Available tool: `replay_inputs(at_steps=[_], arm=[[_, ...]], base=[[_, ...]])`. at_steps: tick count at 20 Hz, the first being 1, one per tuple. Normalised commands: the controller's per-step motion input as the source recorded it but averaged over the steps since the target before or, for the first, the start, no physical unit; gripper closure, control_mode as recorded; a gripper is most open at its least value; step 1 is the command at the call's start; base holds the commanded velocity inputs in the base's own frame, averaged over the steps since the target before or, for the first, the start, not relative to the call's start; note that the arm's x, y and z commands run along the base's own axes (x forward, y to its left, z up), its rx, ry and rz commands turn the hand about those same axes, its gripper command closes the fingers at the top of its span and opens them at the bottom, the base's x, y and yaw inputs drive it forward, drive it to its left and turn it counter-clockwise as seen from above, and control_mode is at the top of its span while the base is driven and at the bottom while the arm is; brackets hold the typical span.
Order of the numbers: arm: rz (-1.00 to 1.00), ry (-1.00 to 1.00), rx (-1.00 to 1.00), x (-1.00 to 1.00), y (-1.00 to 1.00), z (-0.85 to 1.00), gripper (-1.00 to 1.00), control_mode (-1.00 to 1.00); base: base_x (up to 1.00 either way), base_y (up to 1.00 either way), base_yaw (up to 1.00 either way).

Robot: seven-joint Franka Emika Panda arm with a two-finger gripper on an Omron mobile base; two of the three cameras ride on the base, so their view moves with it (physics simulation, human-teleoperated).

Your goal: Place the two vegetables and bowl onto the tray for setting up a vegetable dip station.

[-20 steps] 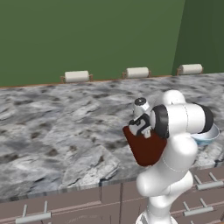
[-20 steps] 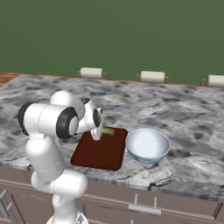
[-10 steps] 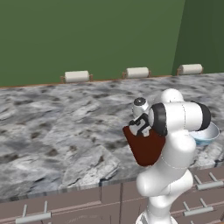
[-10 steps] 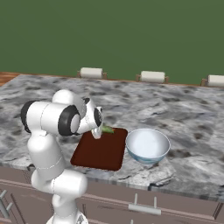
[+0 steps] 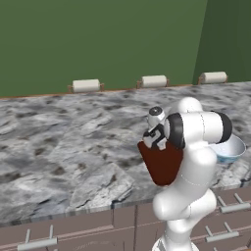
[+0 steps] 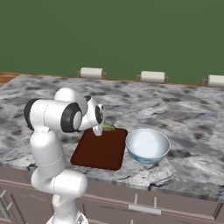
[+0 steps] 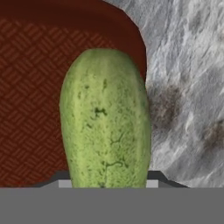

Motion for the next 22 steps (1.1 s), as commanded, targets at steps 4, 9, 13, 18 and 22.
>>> replay_inputs(at_steps=[4,9,13,18,22], arm=[[0.01,0.00,0.00,0.00,0.00,-0.28,1.00,-1.00],[0.00,0.00,0.00,-0.09,0.00,-0.11,1.00,-1.00],[0.00,0.00,0.00,-0.17,0.00,-0.03,1.00,-1.00],[0.00,0.00,0.00,-0.02,0.00,0.00,1.00,-1.00],[0.00,0.00,0.00,0.00,0.00,0.00,-1.00,-1.00]], base=[[0.00,0.00,0.00],[0.00,0.00,0.00],[0.00,0.00,0.00],[0.00,0.00,0.00],[0.00,0.00,0.00]])
